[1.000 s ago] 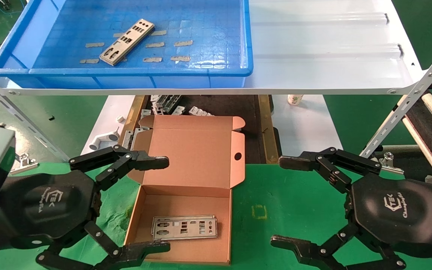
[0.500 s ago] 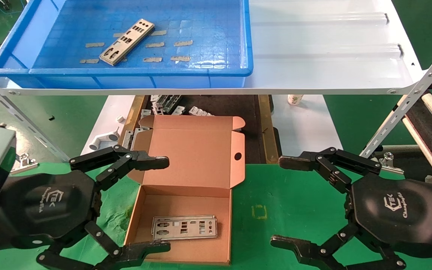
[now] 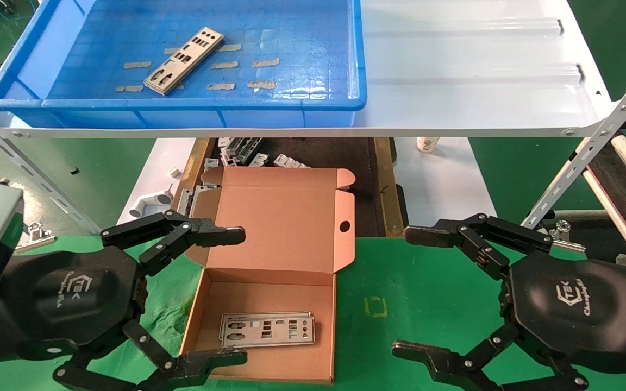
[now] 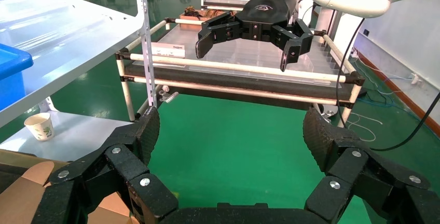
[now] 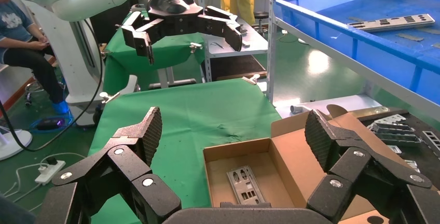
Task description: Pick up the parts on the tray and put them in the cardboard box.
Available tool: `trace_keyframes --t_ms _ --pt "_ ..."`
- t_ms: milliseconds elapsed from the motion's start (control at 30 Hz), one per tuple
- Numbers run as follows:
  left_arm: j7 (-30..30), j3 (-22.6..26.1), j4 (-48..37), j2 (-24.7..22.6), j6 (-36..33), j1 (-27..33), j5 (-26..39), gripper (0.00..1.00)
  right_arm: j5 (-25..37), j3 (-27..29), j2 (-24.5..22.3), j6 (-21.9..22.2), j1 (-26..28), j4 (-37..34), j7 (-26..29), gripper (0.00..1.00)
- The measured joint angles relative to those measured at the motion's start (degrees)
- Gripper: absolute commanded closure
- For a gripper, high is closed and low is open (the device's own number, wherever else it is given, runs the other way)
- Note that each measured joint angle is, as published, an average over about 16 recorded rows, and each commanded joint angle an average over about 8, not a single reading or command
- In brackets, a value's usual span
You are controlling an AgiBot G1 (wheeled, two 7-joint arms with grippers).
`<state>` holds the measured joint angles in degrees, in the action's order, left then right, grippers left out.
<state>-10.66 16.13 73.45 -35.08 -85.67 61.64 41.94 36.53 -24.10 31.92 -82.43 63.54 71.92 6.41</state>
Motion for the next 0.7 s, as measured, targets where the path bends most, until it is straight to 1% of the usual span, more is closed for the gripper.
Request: trace_keyframes --t_ms 700 --pt "0.0 0.0 0.0 0.0 0.0 0.0 0.0 0.00 0.0 0.0 0.0 0.0 0.0 0.0 0.0 0.00"
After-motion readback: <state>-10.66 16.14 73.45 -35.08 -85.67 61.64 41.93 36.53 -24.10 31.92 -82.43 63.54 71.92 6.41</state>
